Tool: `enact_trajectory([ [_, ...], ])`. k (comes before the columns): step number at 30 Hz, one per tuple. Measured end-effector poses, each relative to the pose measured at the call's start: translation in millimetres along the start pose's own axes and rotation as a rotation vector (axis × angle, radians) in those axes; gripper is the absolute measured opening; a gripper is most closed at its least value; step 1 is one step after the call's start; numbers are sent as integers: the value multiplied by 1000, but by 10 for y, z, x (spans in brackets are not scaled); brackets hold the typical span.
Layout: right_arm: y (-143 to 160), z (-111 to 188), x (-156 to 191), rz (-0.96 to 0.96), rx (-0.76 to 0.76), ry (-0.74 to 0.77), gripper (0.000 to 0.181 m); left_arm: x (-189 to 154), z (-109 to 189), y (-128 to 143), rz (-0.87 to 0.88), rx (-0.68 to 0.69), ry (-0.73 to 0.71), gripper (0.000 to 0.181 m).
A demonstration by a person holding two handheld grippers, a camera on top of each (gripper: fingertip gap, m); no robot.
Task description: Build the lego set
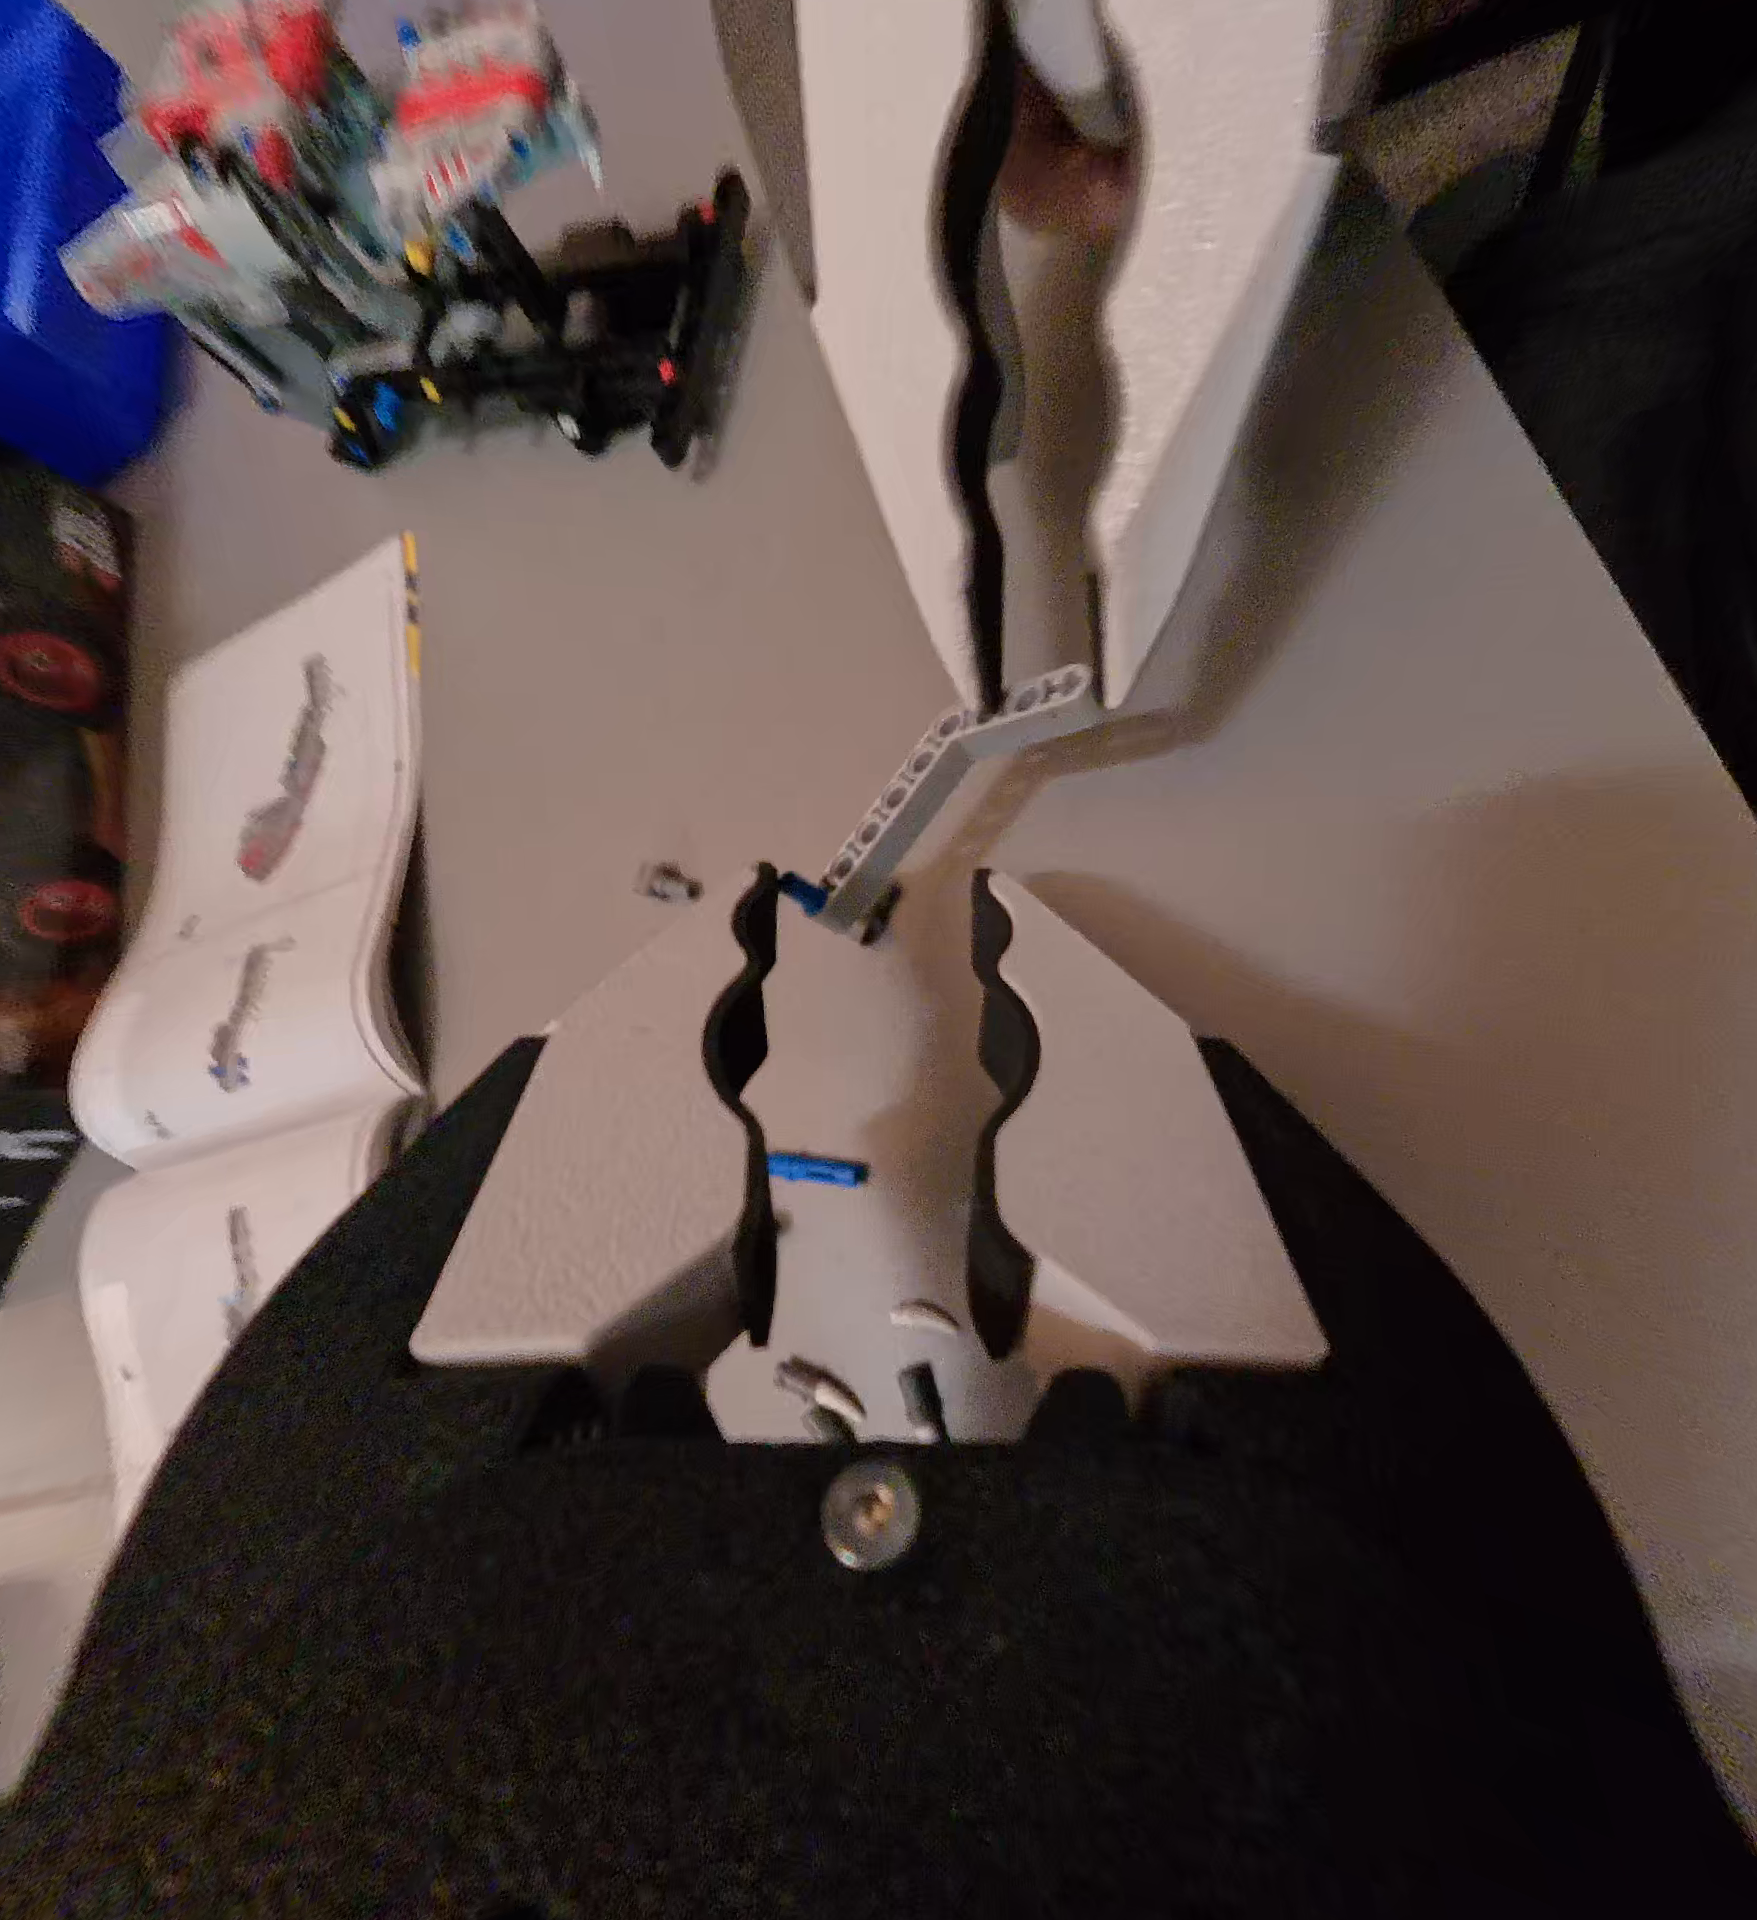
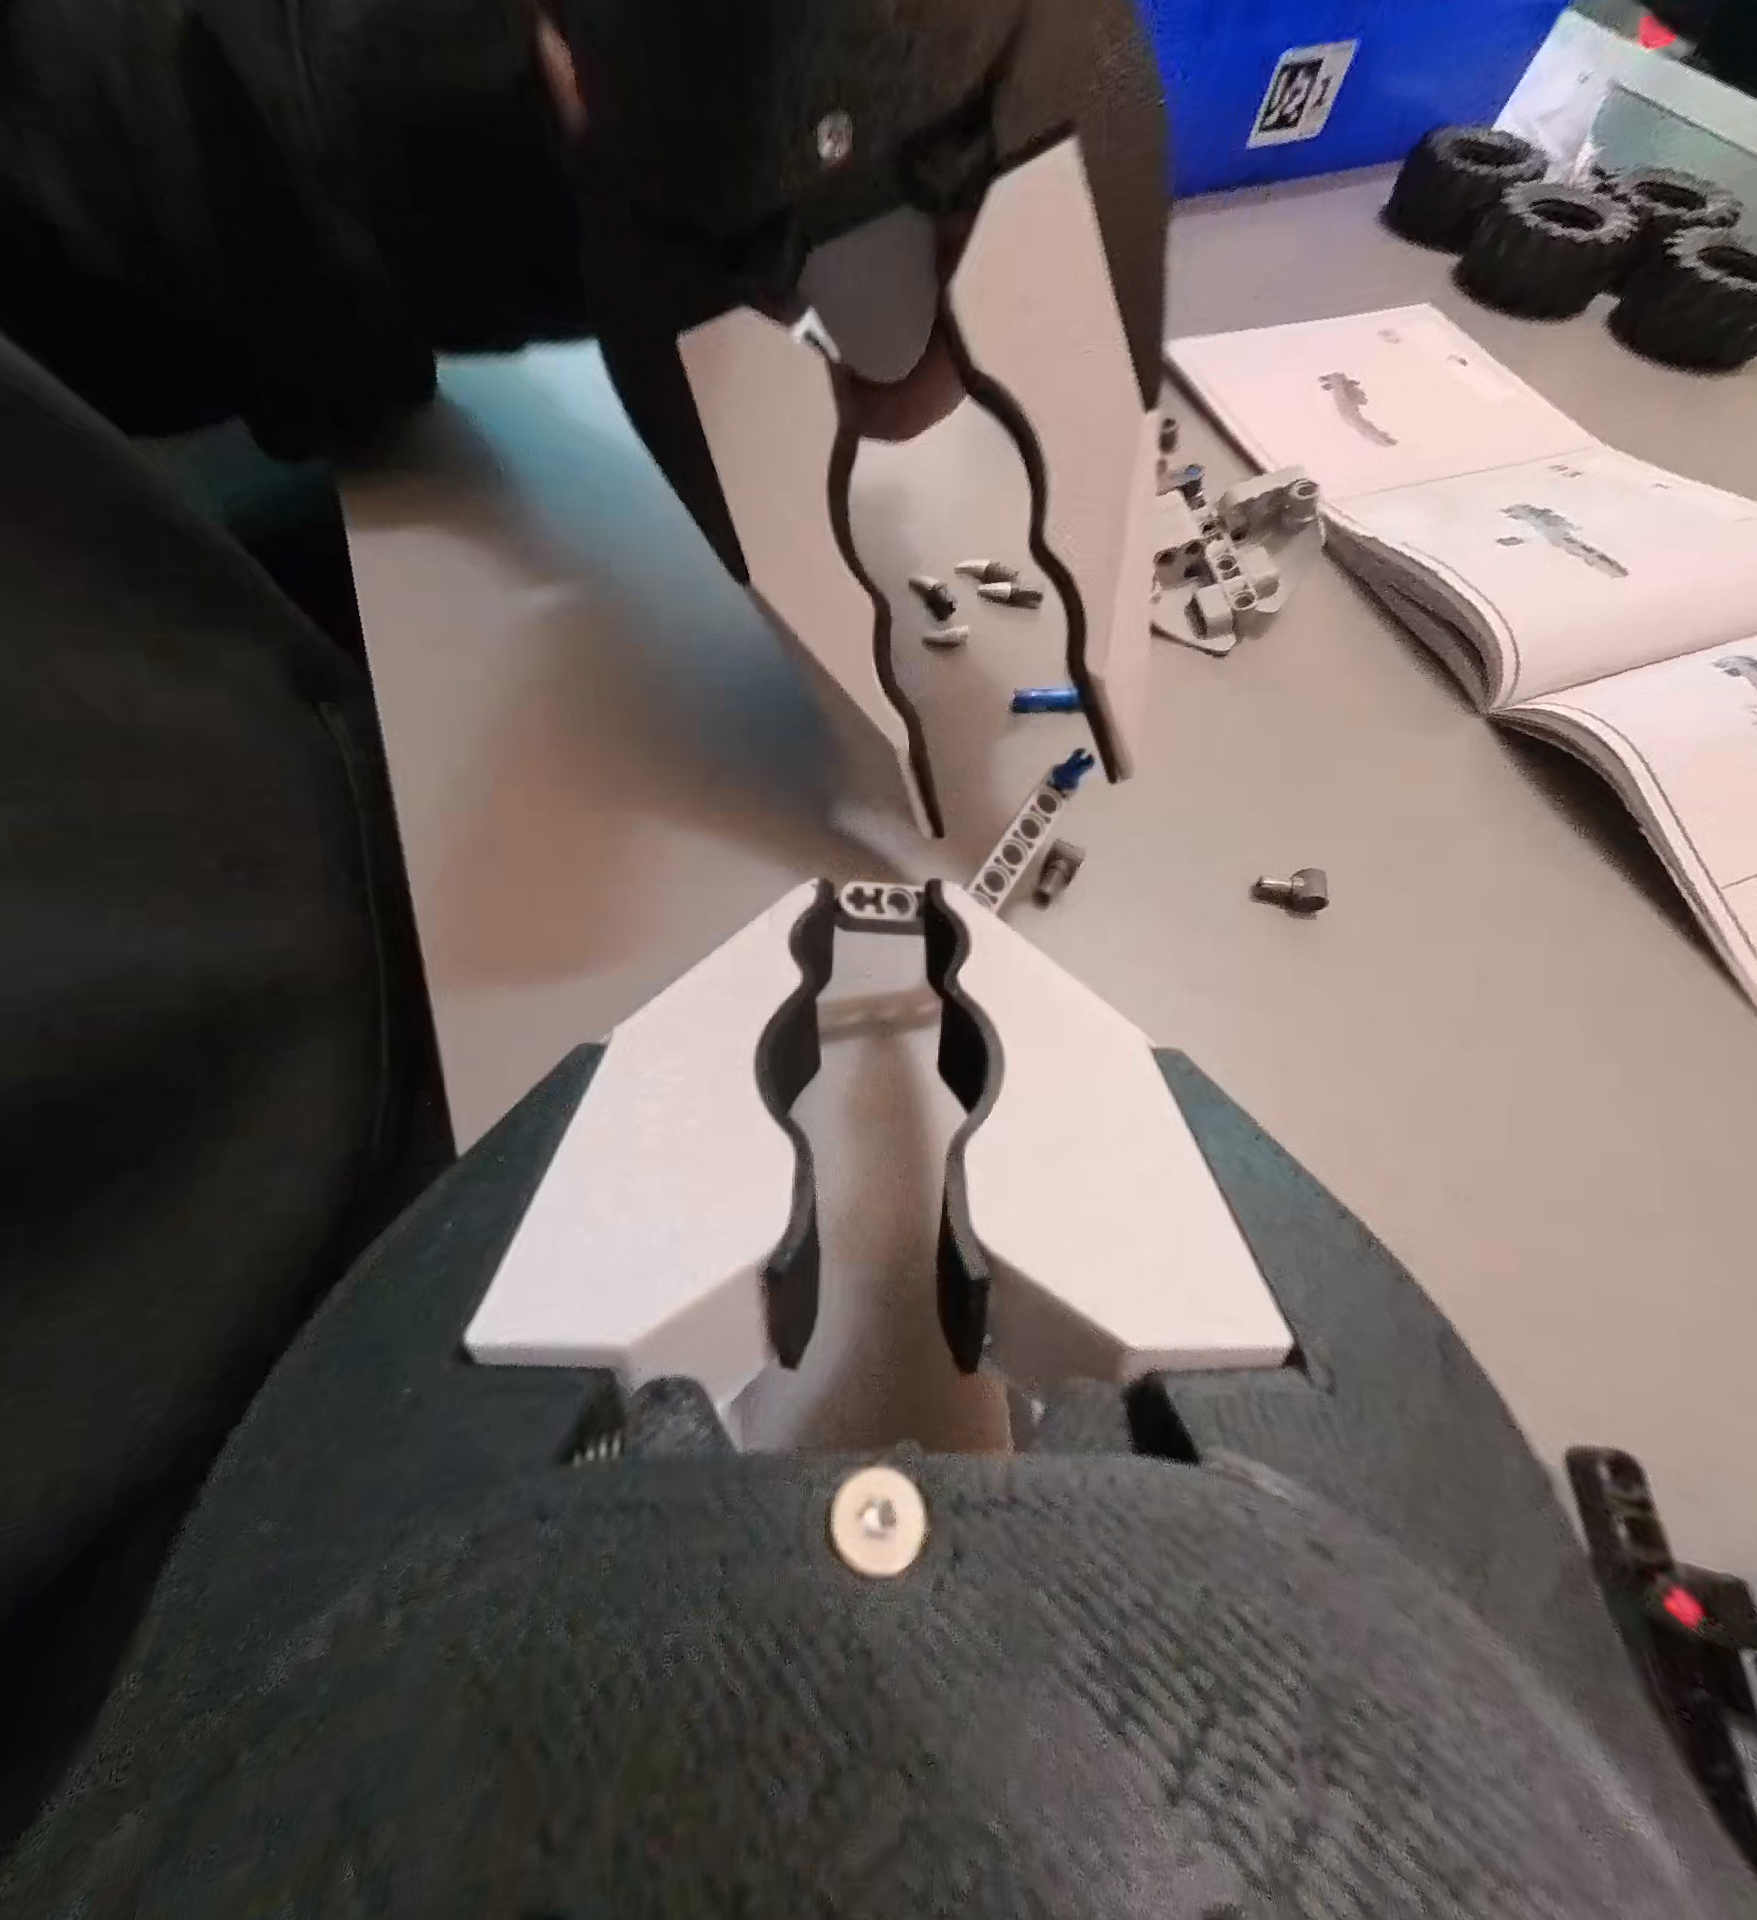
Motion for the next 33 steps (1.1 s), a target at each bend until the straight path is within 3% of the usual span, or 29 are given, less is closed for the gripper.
enact_trajectory([
  [6, 8, 137, -109, -350, -329, -123, 15, -77, 42, -85, -250, -121, -278, 24],
  [11, 24, 142, -120, -470, -492, -265, 14, -128, 46, -86, -364, -125, -300, 25],
  [13, 28, 132, -127, -516, -531, -284, 15, -128, 82, -117, -445, -142, -389, 24],
  [16, 38, 148, -148, -593, -632, -347, 14, -187, 104, -134, -556, -133, -428, 8],
  [18, 51, 152, -167, -597, -651, -340, 14, -215, 93, -124, -554, -60, -363, 7],
  [20, 24, 174, -159, -514, -608, -268, 10, -200, 109, -132, -499, 0, -291, 7],
  [22, -96, 229, -106, -354, -568, -148, 32, -157, 116, -141, -402, 109, -207, 7],
  [24, -246, 242, -9, -116, -441, -10, 36, -144, 125, -144, -326, 203, -78, 7],
  [28, -365, -40, 227, 420, 104, 271, 38, -119, 94, -206, -144, 296, 93, 7],
  [30, -304, -216, 230, 509, 357, 340, 40, -102, 79, -242, -47, 297, 167, 7],
  [33, -195, -327, 203, 593, 501, 408, 27, -73, 79, -283, 98, 285, 225, 6],
])
Point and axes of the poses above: each gripper's, where its closed fingertips meet, z back along the fingers, y out of its underside, x = y × z across the jaws, the point moved 10 cm from there along z, back along the fingers, and after that the axes turned 15 degrees about -y, right-handed, at the moved point
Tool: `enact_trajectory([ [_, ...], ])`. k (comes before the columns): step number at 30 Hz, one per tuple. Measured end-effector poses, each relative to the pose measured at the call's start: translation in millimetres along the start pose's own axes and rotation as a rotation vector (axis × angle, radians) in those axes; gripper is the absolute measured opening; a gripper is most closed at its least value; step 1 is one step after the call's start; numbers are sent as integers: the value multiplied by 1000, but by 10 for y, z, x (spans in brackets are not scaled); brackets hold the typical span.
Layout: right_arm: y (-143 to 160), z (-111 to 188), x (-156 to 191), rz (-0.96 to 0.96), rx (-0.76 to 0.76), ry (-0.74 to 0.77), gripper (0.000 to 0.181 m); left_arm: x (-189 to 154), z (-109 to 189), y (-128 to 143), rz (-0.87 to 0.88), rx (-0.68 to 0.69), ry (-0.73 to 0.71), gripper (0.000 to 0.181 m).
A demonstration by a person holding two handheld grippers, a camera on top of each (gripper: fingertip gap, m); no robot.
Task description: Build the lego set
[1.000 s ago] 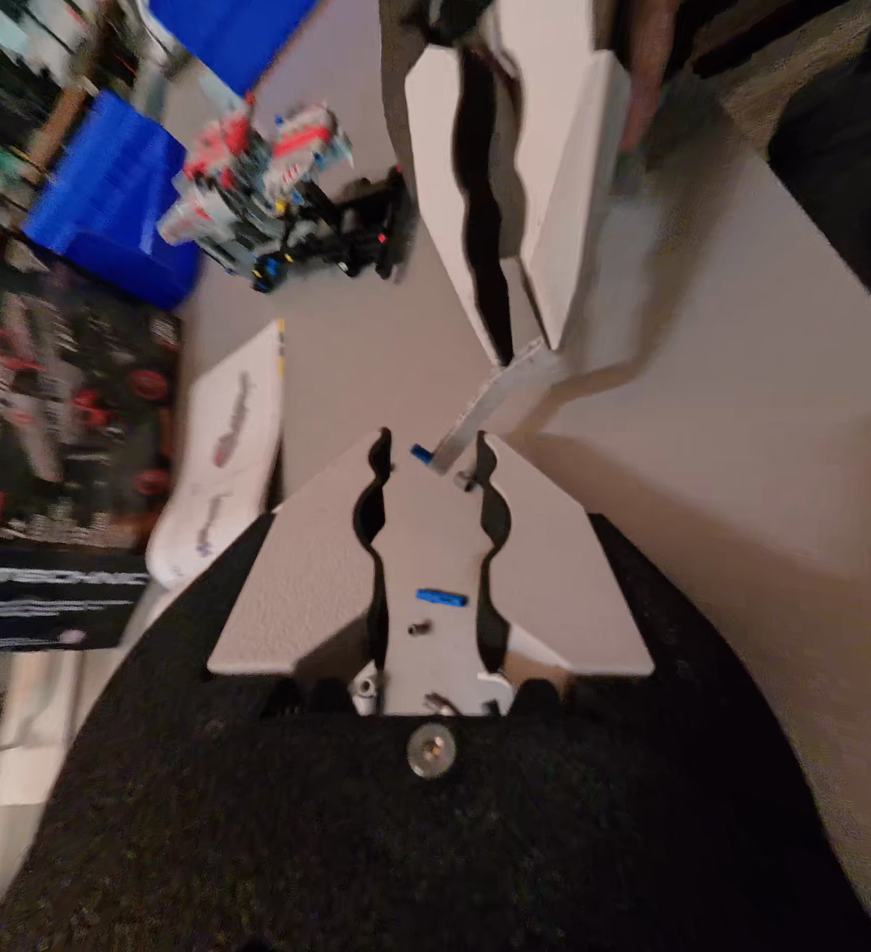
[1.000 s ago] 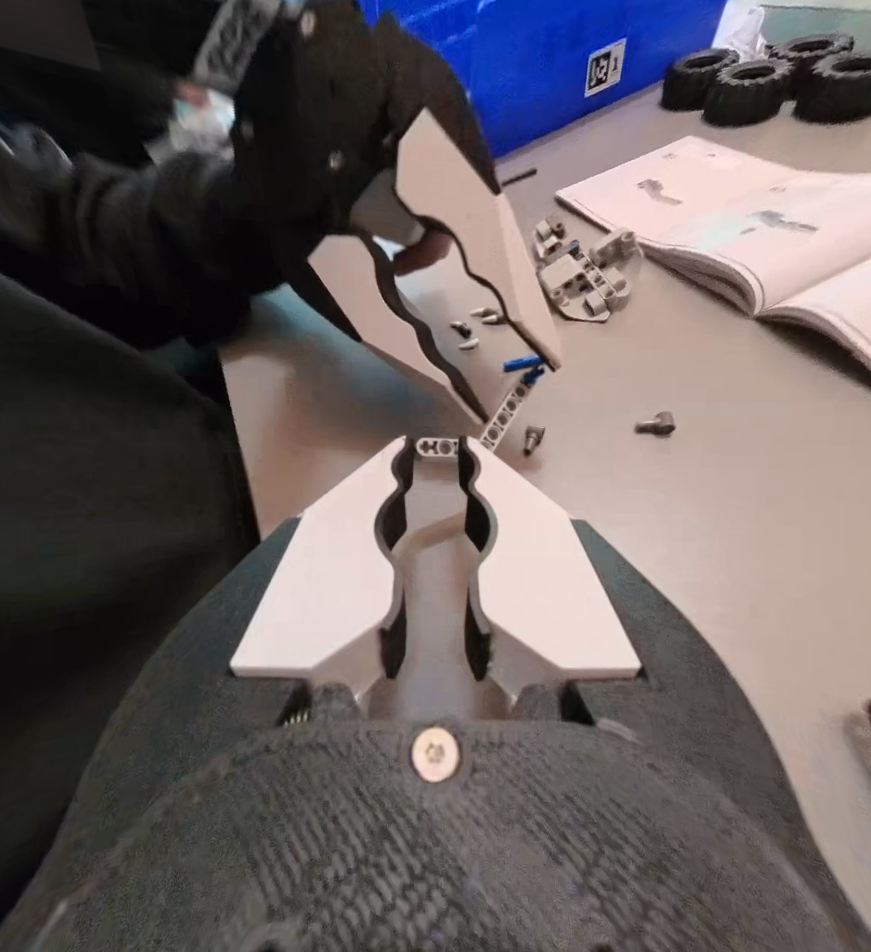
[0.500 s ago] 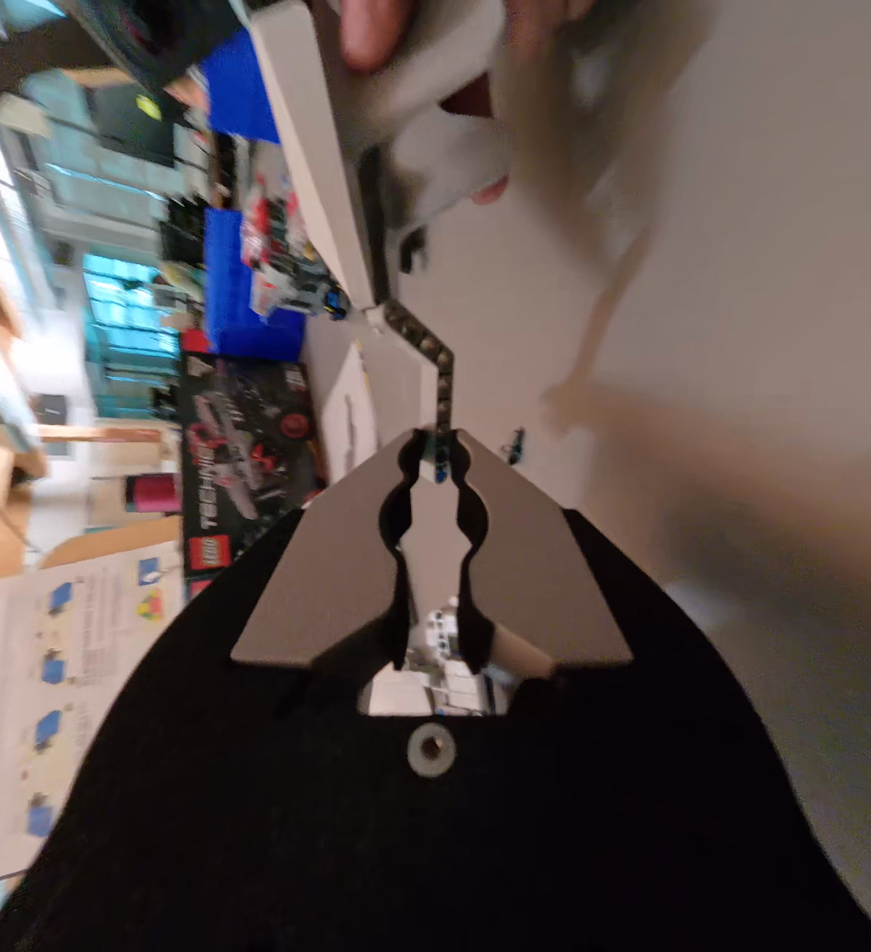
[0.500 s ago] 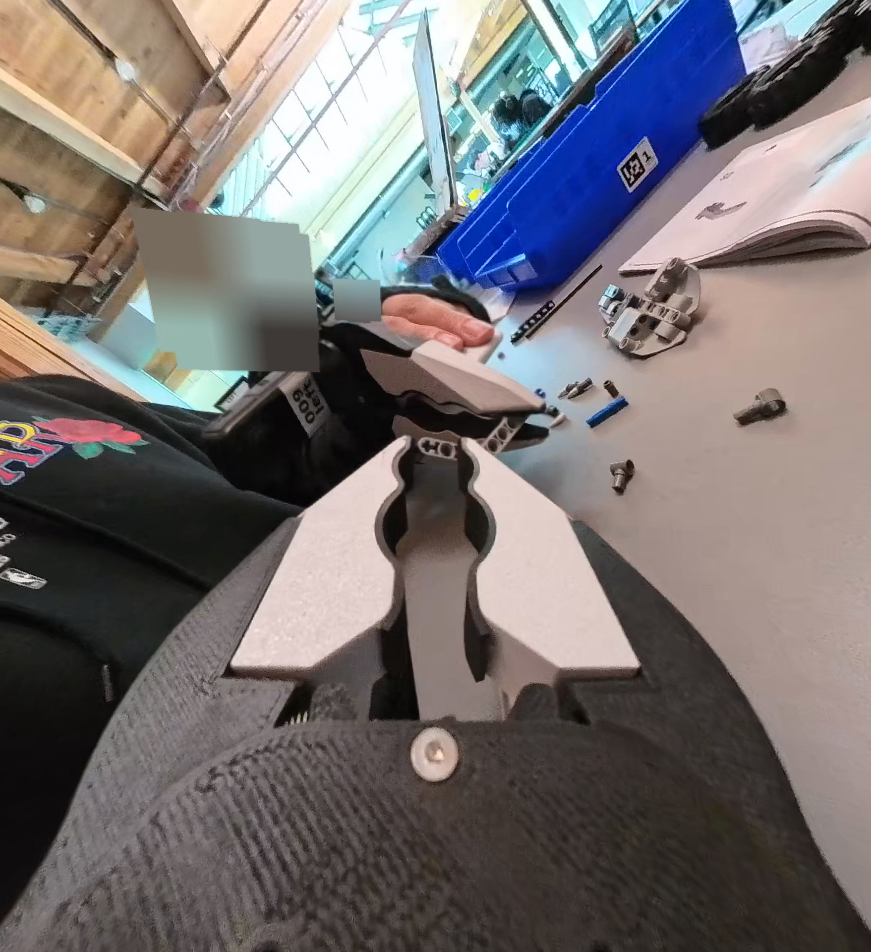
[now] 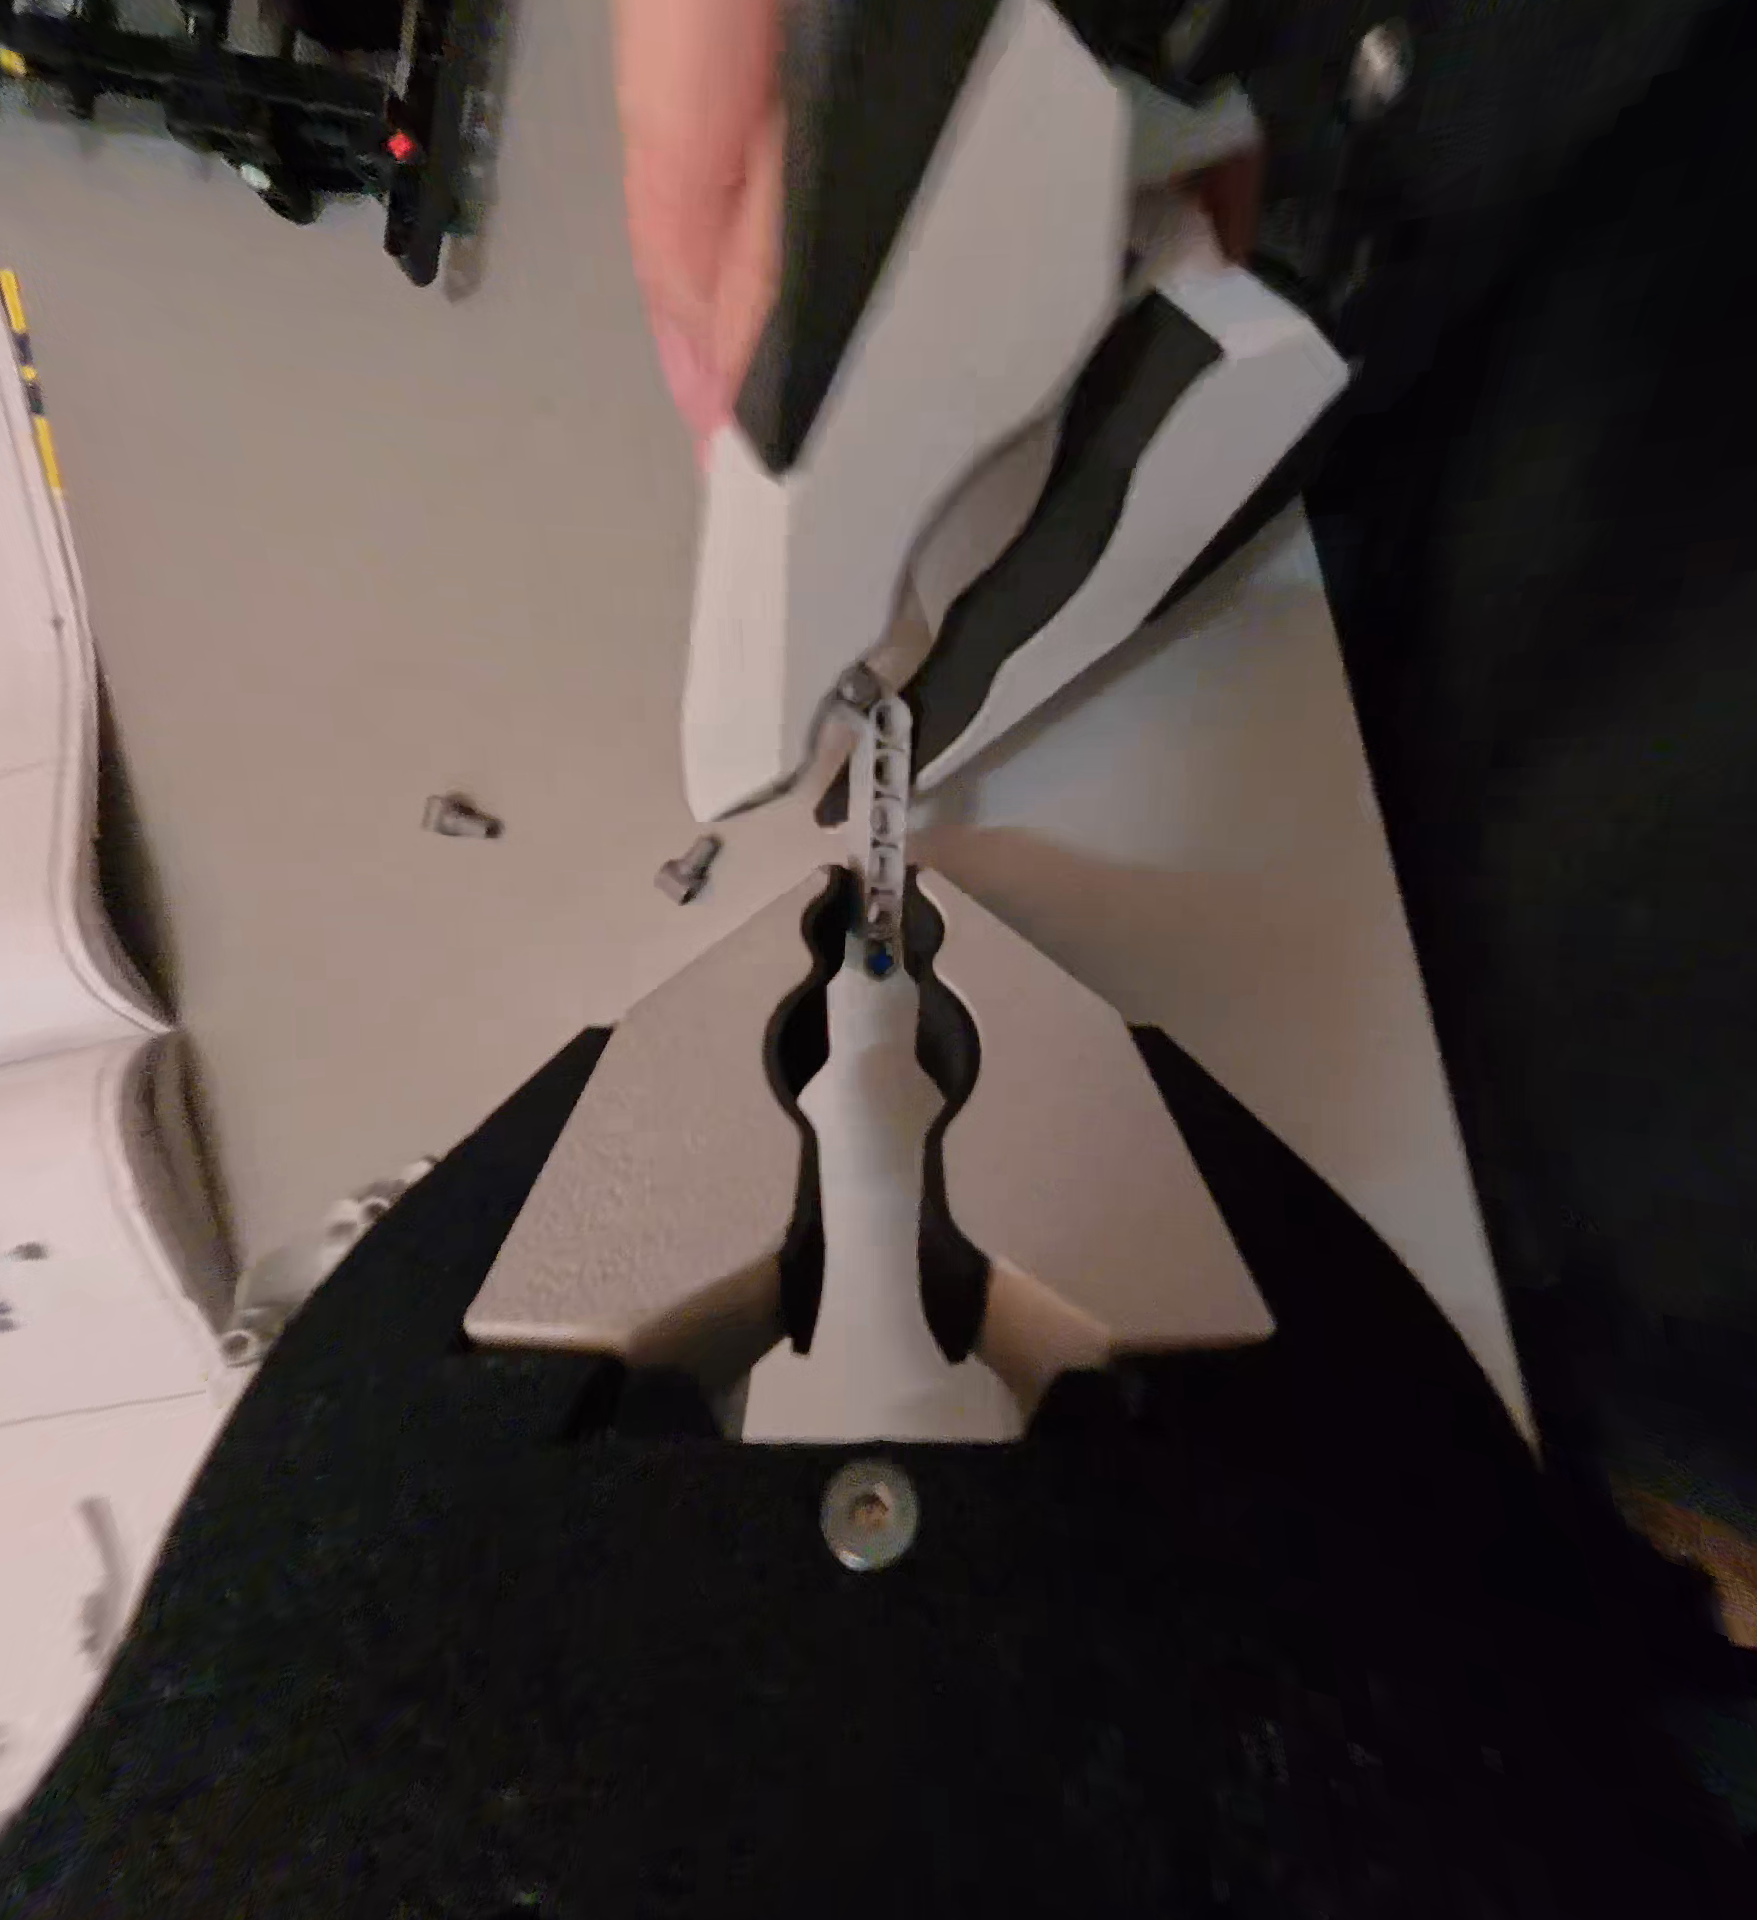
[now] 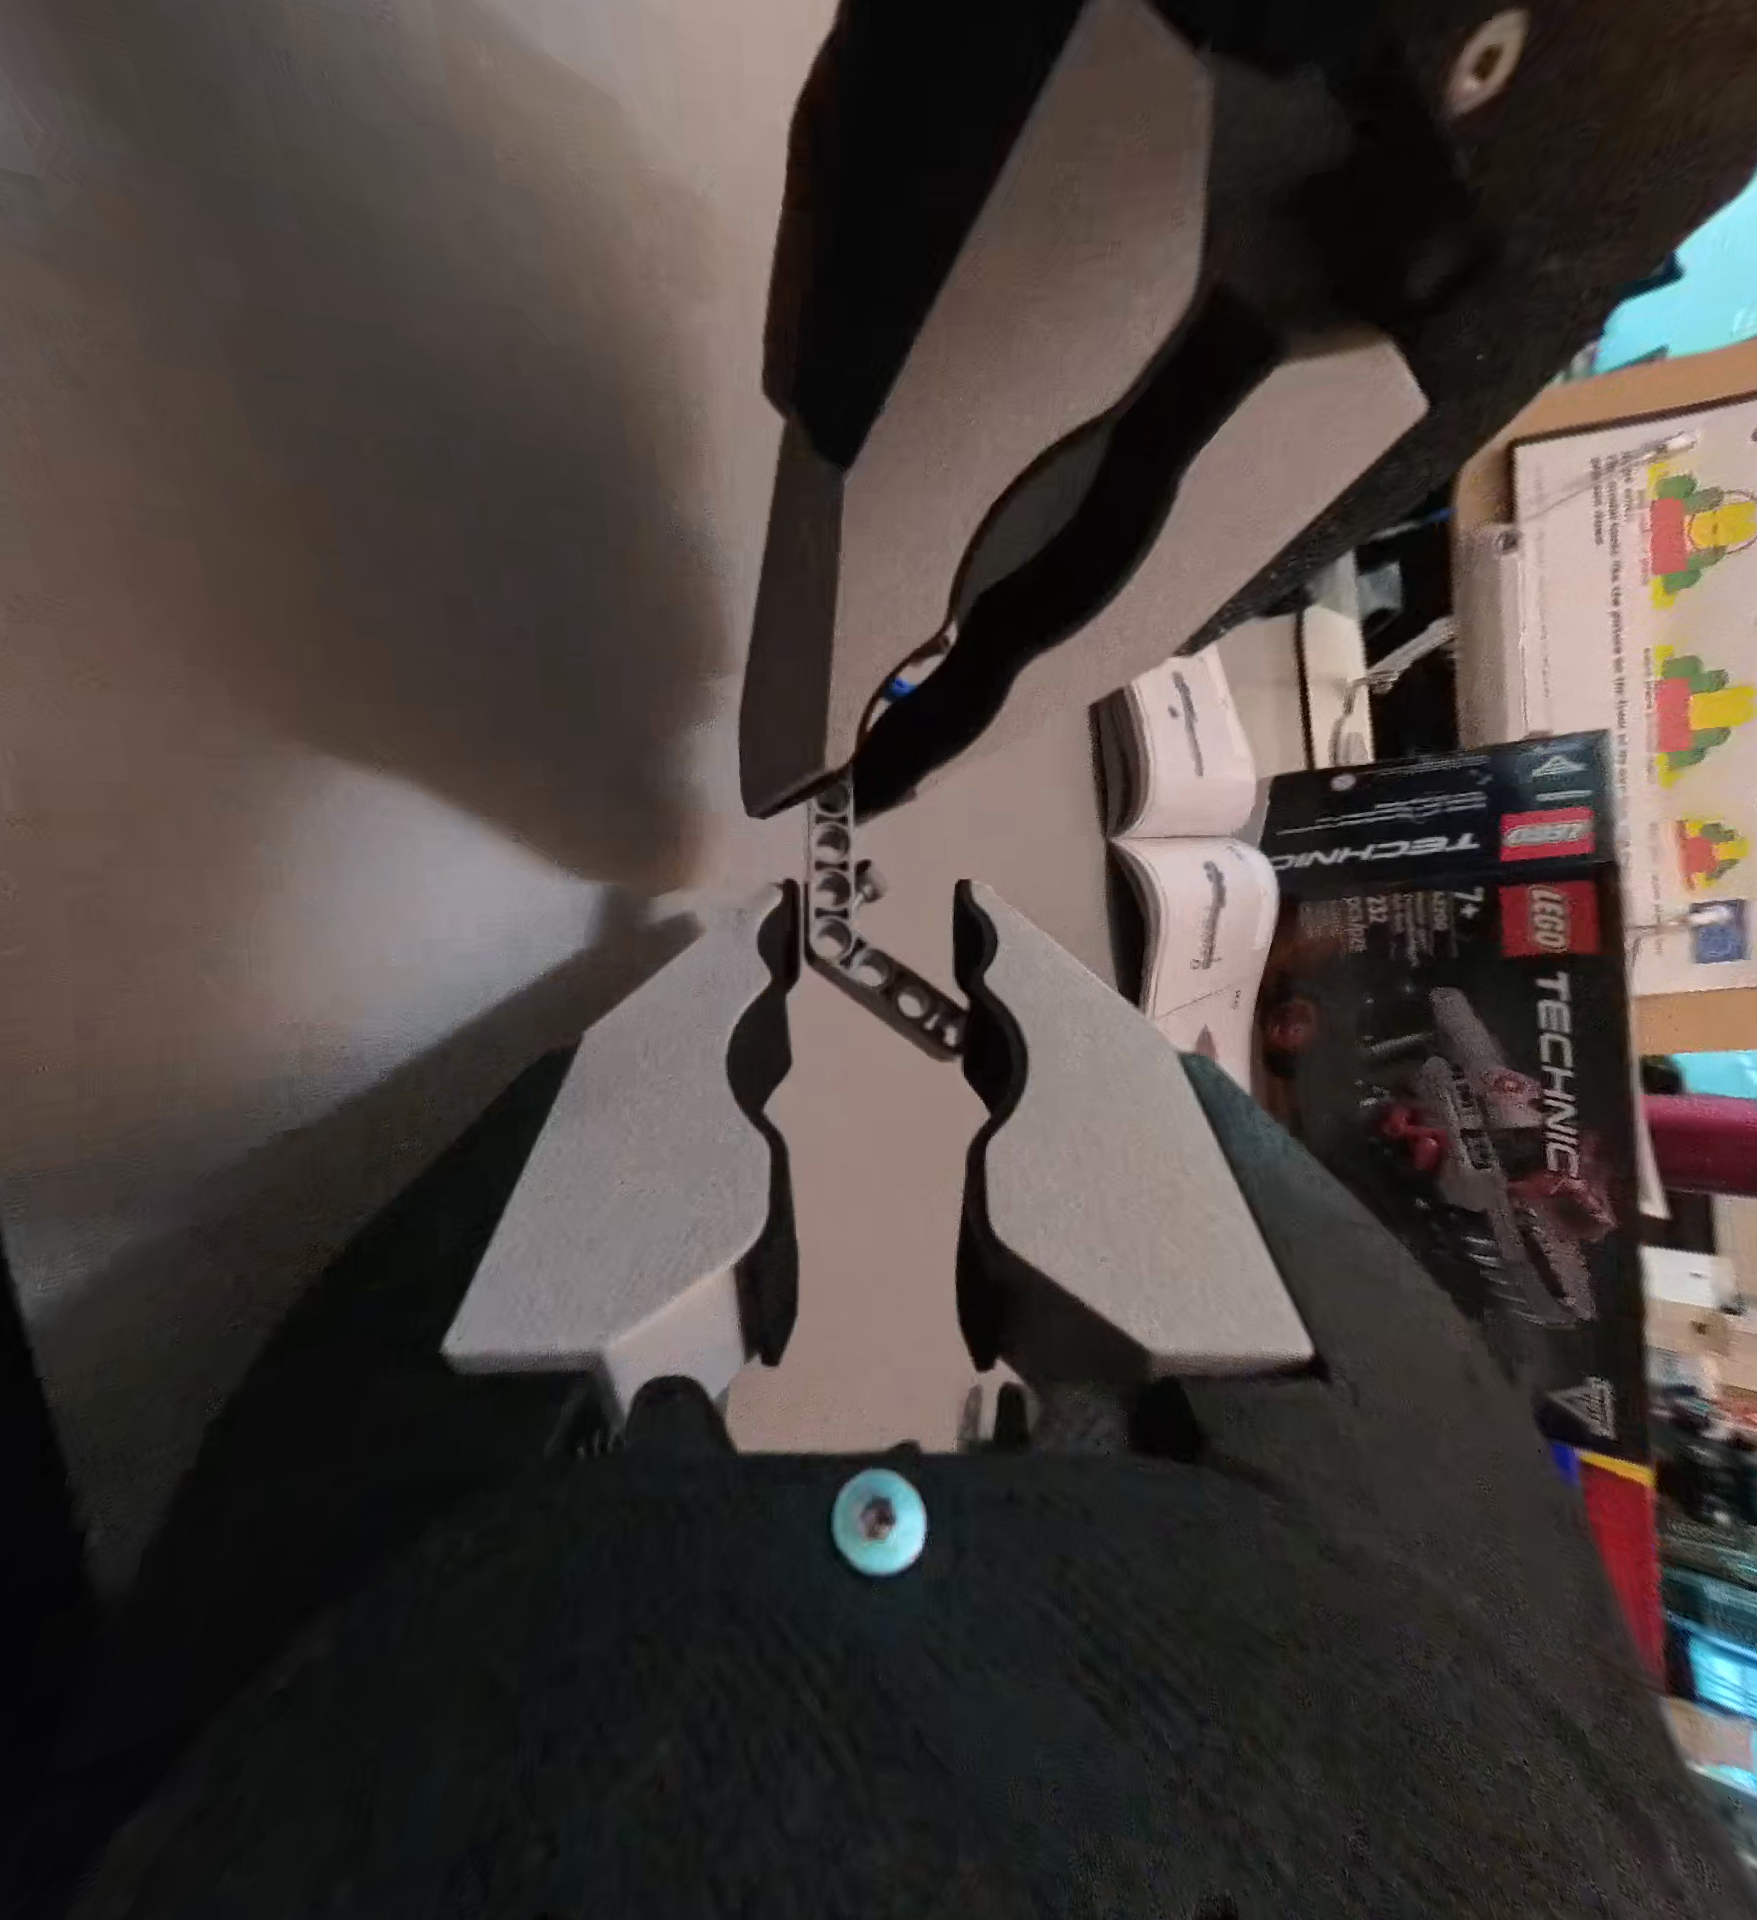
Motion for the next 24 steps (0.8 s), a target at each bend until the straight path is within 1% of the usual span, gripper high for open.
enact_trajectory([
  [2, -7, -14, 43, 62, 21, 22, 13, 39, 10, -10, 77, -16, -2, 6],
  [4, 8, -30, 47, 56, 19, 46, 11, 61, 27, -1, 77, -52, -38, 7],
  [6, 39, -10, 7, -14, -37, 46, 8, 82, 75, 14, 39, -125, -159, 23],
  [7, 57, 10, -18, -48, -83, 49, 9, 77, 107, 29, 19, -159, -190, 23],
  [9, 84, 55, -50, -114, -184, 41, 9, 56, 171, 57, -13, -231, -226, 20],
  [10, 90, 76, -60, -144, -231, 30, 9, 38, 198, 66, -27, -261, -229, 13],
  [11, 94, 95, -70, -165, -269, 29, 9, 31, 222, 71, -36, -276, -243, 9],
  [12, 97, 109, -81, -179, -294, 28, 9, 31, 239, 78, -42, -281, -263, 10],
  [13, 103, 114, -91, -192, -303, 21, 8, 24, 251, 87, -53, -279, -266, 6],
  [18, 100, 114, -100, -188, -277, 6, 8, 4, 252, 107, -126, -286, -322, 6],
  [19, 98, 110, -98, -183, -259, 11, 8, -2, 251, 101, -133, -282, -338, 12],
  [20, 98, 106, -99, -176, -235, 26, 8, -12, 249, 94, -129, -277, -332, 23],
  [22, 95, 85, -82, -152, -196, 16, 9, -23, 238, 83, -113, -265, -303, 17],
  [23, 89, 74, -74, -141, -185, 20, 8, -25, 233, 82, -114, -268, -304, 7],
  [24, 80, 69, -68, -131, -178, 24, 9, -23, 224, 87, -116, -258, -303, 6],
])
Point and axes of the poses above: each gripper's, where its closed fingertips meet, z back along the fingers, y out of its underside, x = y × z across the jaws, the point moved 10 cm from there along z, back along the fingers, and after that the axes turned 15 degrees about -y, right-handed, at the moved point
